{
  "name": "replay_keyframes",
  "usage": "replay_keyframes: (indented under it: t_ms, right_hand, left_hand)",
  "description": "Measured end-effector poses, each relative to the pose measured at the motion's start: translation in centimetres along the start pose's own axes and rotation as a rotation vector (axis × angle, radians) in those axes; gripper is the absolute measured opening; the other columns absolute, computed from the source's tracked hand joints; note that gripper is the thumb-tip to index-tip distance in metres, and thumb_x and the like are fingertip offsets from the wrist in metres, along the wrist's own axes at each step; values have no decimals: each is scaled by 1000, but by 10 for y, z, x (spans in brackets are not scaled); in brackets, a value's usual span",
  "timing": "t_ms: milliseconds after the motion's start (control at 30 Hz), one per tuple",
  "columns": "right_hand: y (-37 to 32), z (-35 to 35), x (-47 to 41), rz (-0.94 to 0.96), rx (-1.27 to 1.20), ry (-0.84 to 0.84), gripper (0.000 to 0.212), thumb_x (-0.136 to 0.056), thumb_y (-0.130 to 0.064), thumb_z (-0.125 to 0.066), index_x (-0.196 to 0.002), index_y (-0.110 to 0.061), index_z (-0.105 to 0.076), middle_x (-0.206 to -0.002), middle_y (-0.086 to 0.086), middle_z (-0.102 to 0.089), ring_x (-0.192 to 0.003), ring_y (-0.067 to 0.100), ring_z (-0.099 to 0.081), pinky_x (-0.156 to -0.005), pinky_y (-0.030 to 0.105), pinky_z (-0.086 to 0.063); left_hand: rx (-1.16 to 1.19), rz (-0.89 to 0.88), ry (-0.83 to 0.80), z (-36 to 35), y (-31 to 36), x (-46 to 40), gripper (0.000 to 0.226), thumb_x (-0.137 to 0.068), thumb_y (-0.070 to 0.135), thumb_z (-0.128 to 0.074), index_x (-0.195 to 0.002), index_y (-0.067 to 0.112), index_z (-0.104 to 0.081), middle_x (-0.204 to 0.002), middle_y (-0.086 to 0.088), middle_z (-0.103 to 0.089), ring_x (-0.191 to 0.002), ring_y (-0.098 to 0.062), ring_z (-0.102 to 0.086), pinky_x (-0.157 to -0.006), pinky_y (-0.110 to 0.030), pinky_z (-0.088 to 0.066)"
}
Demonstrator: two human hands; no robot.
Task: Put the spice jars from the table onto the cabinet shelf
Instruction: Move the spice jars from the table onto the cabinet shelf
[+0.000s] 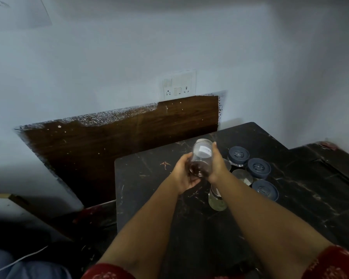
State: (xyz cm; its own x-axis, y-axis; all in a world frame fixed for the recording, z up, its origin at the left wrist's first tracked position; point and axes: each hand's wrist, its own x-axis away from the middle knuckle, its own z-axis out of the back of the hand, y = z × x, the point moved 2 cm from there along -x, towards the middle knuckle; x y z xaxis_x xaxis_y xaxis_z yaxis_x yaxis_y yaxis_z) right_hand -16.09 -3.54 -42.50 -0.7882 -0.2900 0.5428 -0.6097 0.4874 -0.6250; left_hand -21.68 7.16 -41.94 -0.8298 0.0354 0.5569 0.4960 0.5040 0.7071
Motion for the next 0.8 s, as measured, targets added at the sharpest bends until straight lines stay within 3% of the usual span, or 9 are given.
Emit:
replay_keyframes:
  t_ms: [67,167,267,367,433,567,800]
  right_hand:
    - [-10,-9,1,28,17,28,84,-72,-83,-51,-123,-16,-58,-116,22,-66,-104,40,-65,-92,54,-51]
    - [-30,-13,2,112,71,49,102,-53,-89,-60,-124,-16,-59,-114,21,-68,-99,40,-69,-90,57,-52]
    - [-50,-4,10,209,154,48,113,-33,-74,-84,-124,-11,-59,-112,17,-70,-94,35,-71,-85,53,-56]
    - [-67,4,32,266,403,1,86,-58,-37,-90,-127,-13,-44,-122,11,-58,-108,29,-62,-87,45,-54]
    - [-78,18,31,293,590,-7,85,-67,-18,-86,-134,-22,-34,-123,4,-50,-113,24,-53,-89,40,-49]
    - [-94,33,29,377,788,-33,92,-62,-15,-89,-133,-33,-33,-134,4,-48,-124,26,-49,-101,45,-47]
    - [-112,51,30,384,798,-48,91,-67,-19,-87,-138,-30,-31,-140,8,-50,-128,30,-49,-105,48,-44]
  left_hand:
    - [-4,-56,32,-10,10,-2,49,-87,53,-55,-121,18,-62,-117,-10,-68,-109,-23,-63,-89,-35,-51]
    - [46,-141,62,-27,20,-9,49,-89,48,-52,-122,13,-62,-113,-12,-70,-103,-21,-65,-76,-31,-53]
    - [119,-211,56,-48,20,-16,50,-90,45,-47,-123,11,-62,-117,-17,-68,-104,-25,-65,-75,-32,-54]
    - [151,-253,23,-69,14,-22,49,-92,46,-44,-123,13,-62,-121,-18,-65,-109,-28,-62,-83,-36,-54]
    - [179,-268,9,-82,8,-24,49,-94,50,-43,-123,16,-62,-121,-17,-65,-113,-30,-61,-94,-41,-52]
    - [230,-315,-16,-100,3,-29,52,-97,52,-38,-129,16,-58,-125,-19,-64,-117,-35,-60,-102,-50,-46]
    - [120,-378,64,-123,0,-34,50,-97,46,-43,-134,13,-54,-123,-20,-65,-115,-35,-62,-103,-55,-45]
